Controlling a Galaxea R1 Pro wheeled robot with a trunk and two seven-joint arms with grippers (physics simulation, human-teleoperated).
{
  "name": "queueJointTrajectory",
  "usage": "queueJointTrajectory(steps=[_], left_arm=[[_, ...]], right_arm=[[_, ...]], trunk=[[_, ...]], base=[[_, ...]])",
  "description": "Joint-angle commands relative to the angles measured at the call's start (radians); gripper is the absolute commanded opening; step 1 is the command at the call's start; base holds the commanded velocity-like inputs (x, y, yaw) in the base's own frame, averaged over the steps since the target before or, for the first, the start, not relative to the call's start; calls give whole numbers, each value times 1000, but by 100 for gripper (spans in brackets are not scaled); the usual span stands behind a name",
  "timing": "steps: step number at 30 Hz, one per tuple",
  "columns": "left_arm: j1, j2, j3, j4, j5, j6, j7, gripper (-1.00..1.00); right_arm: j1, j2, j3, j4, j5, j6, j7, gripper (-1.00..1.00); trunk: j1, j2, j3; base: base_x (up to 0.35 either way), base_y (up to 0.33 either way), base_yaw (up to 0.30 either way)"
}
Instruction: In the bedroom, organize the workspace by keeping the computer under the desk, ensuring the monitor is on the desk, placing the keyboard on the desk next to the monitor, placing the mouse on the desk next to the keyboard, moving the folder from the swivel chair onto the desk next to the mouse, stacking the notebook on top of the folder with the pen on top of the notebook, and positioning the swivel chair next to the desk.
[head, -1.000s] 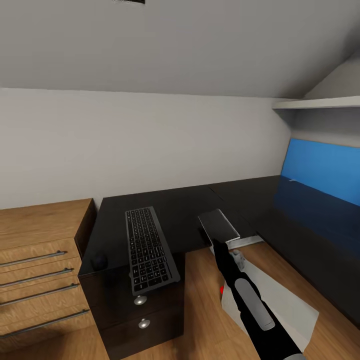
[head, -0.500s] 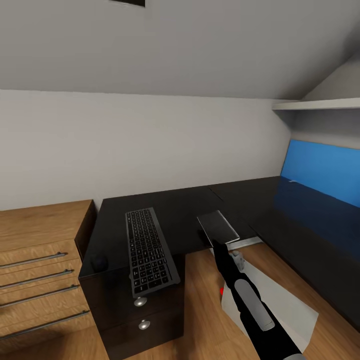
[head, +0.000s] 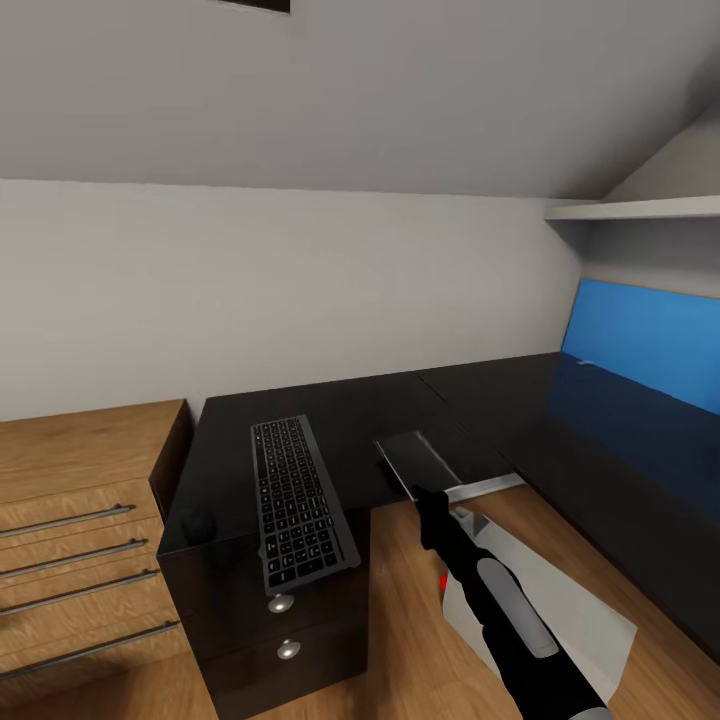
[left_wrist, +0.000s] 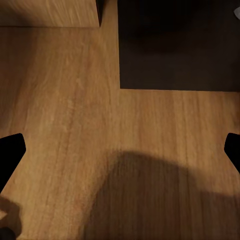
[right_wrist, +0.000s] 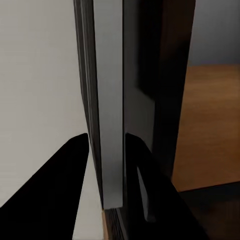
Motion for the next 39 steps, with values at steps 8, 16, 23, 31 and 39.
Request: queueJointTrajectory(steps=[8, 16, 23, 31, 39], left_arm=[[0, 1, -5, -1, 11, -7, 6, 100], [0, 1, -5, -1, 11, -7, 6, 100], [0, 1, -5, -1, 11, -7, 7, 100], [0, 1, -5, -1, 11, -8, 7, 100], [0, 1, -5, -1, 11, -8, 7, 100]], right_arm=[[0, -1, 1, -3, -18, 16, -4, -100], [0, 0, 3, -4, -17, 16, -4, -100], [0, 0, 4, -4, -17, 16, -5, -100], [0, 0, 4, -5, -17, 17, -6, 100], [0, 0, 4, -5, -17, 17, -6, 100]], trunk=[[0, 0, -1], [0, 0, -1], [0, 0, -1], [0, 0, -1], [0, 0, -1]], base=[[0, 0, 0], [0, 0, 0], [0, 0, 0], [0, 0, 0], [0, 0, 0]])
